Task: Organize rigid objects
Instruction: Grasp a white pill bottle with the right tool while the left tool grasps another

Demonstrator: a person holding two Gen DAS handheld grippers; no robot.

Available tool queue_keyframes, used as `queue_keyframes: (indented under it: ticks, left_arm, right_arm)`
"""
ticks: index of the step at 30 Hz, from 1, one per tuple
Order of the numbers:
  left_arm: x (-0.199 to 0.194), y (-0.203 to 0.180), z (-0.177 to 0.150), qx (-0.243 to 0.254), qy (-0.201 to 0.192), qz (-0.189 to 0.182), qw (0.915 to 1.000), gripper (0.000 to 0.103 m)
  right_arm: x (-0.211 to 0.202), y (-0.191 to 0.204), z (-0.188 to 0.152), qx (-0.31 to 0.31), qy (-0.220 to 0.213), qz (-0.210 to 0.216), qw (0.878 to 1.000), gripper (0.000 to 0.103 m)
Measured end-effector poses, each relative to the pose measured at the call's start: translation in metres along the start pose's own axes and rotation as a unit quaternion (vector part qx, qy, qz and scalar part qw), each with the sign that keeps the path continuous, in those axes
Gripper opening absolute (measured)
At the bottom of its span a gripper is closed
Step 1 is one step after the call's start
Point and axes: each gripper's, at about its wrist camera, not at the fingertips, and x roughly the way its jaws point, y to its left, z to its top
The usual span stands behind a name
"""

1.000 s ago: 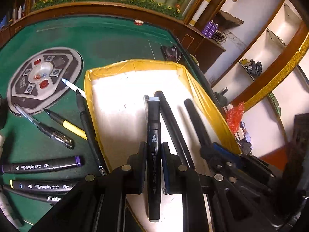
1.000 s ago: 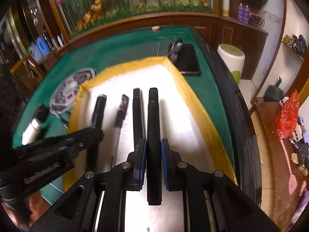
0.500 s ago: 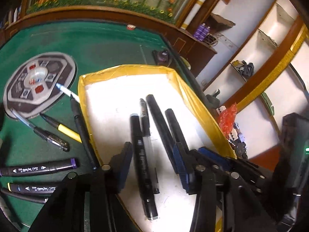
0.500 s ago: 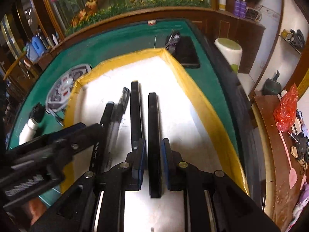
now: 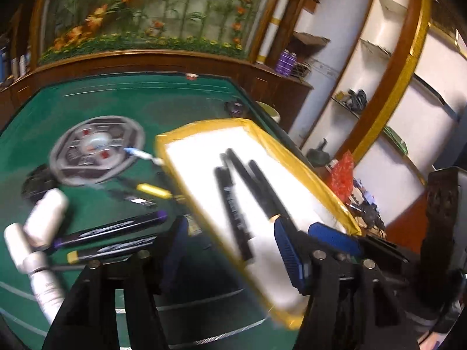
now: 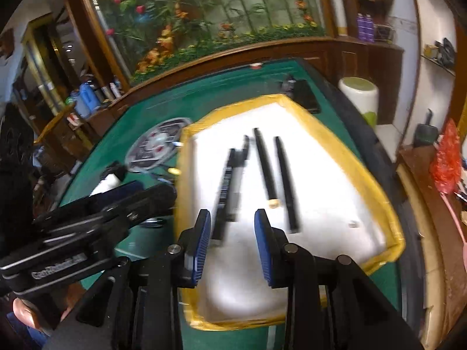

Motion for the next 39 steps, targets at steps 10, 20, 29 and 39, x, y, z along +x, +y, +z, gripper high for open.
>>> queue_keyframes:
  ticks: [10, 20, 29, 39]
  left_arm:
    - [-0.091, 0.111, -0.03, -0.07, -0.047, 0.049, 0.9953, 0.065]
    - [-0.097, 0.216, -0.058, -0.178, -0.01, 0.127, 0.9757, 0.067]
    - [-0.088, 0.239, -0.065, -0.201, 0.004, 0.132, 0.9707, 0.067]
    - [-0.065, 0.244, -0.05, -0.226, 0.038, 0.137, 0.9636, 0.067]
  right_arm:
    - [0.012, 0.064, -0.013, -0.06, 0.027, 0.072, 0.995, 0.03]
    - [0.07, 0.174, -0.03, -0.165, 0.104, 0.156, 0.968, 0.044]
    - [0.118, 0.207, -0.027, -0.182, 0.147, 0.167, 0.958, 0.044]
    - [0.145, 0.203, -0.027, -0.191, 0.153, 0.194, 0.95, 0.033]
